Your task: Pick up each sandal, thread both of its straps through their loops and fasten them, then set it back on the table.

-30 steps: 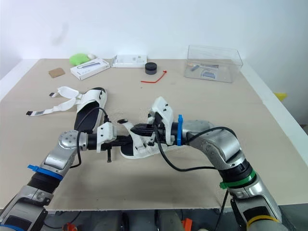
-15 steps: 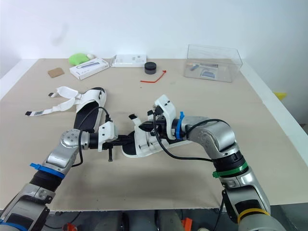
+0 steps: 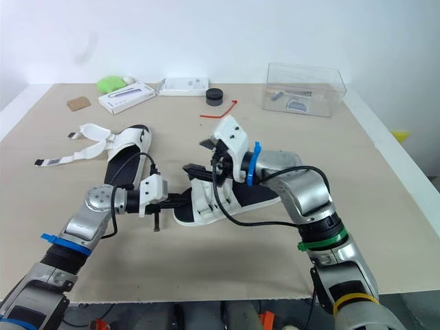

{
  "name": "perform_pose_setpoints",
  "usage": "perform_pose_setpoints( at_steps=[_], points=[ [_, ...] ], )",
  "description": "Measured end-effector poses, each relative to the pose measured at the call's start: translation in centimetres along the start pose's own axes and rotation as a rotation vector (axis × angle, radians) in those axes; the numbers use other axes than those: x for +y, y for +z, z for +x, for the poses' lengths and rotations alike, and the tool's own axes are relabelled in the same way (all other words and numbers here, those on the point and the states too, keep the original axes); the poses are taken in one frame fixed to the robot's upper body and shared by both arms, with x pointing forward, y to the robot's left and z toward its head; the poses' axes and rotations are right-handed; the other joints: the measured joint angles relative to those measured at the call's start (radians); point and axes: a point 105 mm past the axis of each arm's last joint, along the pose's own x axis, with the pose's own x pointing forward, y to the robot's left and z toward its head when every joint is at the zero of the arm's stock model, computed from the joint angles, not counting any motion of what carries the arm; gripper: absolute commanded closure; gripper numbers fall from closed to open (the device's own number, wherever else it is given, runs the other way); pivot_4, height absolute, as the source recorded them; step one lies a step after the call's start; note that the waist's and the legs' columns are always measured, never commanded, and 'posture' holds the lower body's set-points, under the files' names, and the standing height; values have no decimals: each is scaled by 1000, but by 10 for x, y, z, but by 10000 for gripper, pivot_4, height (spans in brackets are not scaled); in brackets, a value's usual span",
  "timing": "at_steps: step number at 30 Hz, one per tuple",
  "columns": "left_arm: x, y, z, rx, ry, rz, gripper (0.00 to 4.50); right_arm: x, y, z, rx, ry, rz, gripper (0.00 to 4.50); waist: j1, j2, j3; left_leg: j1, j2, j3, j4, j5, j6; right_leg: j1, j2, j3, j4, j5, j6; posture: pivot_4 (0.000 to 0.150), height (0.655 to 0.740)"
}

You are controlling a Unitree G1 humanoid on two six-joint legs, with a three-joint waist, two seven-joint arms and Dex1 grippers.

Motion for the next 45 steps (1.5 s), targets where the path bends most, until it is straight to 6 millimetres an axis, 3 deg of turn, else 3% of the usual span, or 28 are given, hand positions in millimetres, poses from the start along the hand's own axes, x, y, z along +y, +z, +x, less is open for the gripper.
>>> perform_pose_setpoints(
  at_steps=[4,6,10,16,19,21,22,23,25,27,28,32,33,35,37,38,39,41,45],
  points=[
    [0,1,0,-4,-2,-12,45000,11,-18,12,58,70,-40,38806,0,0,0,0,-1,1,0,0,0,0,-1,-1,0,0,-1,1500,7400],
    [-1,2,0,-10,-8,-20,45000,8,-31,15,94,70,-23,44798,0,0,0,0,-1,1,0,0,0,0,-1,-1,0,0,-1,1500,7400],
    [-7,5,-1,-30,-17,-44,45000,-20,-67,12,247,-3,33,44798,0,0,0,0,-1,2,0,0,0,-1,-2,-1,0,1,-1,1500,7400],
    [-11,6,-1,-39,-23,-60,45000,-24,-62,8,257,29,16,44798,1,0,0,-1,-1,0,0,0,0,0,-2,-1,0,0,-2,1500,7400],
    [-13,6,-2,-37,-23,-68,45000,-36,-48,-4,214,4,47,35988,1,1,1,-2,-2,0,0,0,0,-1,-3,-2,0,0,-2,1500,7400],
    [-13,8,-1,-39,-22,-70,45000,-55,-28,-21,168,-40,40,27087,2,1,2,-2,-2,0,0,0,0,-2,-4,-2,0,0,-1,1500,7400],
    [-13,11,-2,-49,-21,-78,45000,-77,-10,-45,153,-100,-20,24587,2,2,2,-3,-3,0,0,0,0,-1,-4,-3,-1,0,-1,1500,7400],
    [-13,12,-2,-53,-20,-80,45000,-83,-7,-55,155,-119,-35,21291,3,1,2,-3,-3,0,0,-1,0,-1,-4,-3,-1,0,-1,1500,7400],
    [-11,16,-7,-72,-6,-104,45000,-101,-19,-92,229,-164,-79,13679,5,1,1,-3,-4,-1,-1,-2,1,0,-5,-4,-2,-1,0,1500,7400],
    [-10,19,-13,-89,5,-145,42560,-100,-45,-112,303,-128,-61,5261,3,1,1,-3,-4,0,-1,-3,3,0,-5,-2,-2,-2,1,1500,7400],
    [-7,24,-19,-112,16,-176,39910,-89,-71,-116,338,-53,-4,1000,-4,1,2,-3,-3,2,-1,-4,4,-1,-5,1,-2,-2,1,1500,7400],
    [-12,41,-32,-154,-36,-218,25910,-71,-95,-107,335,89,9,0,-23,3,3,-2,0,2,-1,-4,4,-2,-3,4,-2,-1,-1,1500,7400],
    [-12,41,-34,-154,-38,-220,24135,-69,-97,-107,343,102,2,0,-24,3,3,-1,0,2,-1,-4,4,-2,-3,4,-1,-1,-2,1500,7400],
    [-15,42,-49,-140,-40,-244,14088,-65,-106,-99,333,138,-20,0,-24,4,4,1,1,2,-2,-4,4,-1,-1,4,-1,-2,-3,1500,7400],
    [-22,40,-58,-113,-58,-260,9257,-64,-103,-83,295,171,-27,0,-29,4,6,2,2,4,-2,-3,4,-1,0,6,0,-1,-5,1500,7400],
    [-33,42,-63,-100,-93,-269,3216,-62,-89,-61,242,229,-55,0,-31,5,8,3,3,4,-2,-3,3,-1,0,6,1,0,-5,1500,7400],
    [-33,43,-63,-103,-98,-268,765,-62,-87,-59,237,234,-61,0,-25,6,9,3,3,3,-2,-2,2,-1,0,5,2,0,-6,1500,7400],
    [-38,46,-64,-105,-105,-263,765,-60,-83,-49,231,276,-115,0,-17,5,9,2,2,1,-2,-2,1,-1,-1,2,1,0,-6,1500,7400],
    [-40,48,-63,-107,-82,-248,765,-51,-93,-37,223,307,-87,0,-18,5,9,2,1,2,-2,-2,-2,-1,-3,3,1,0,-6,1500,7400]
  ],
)
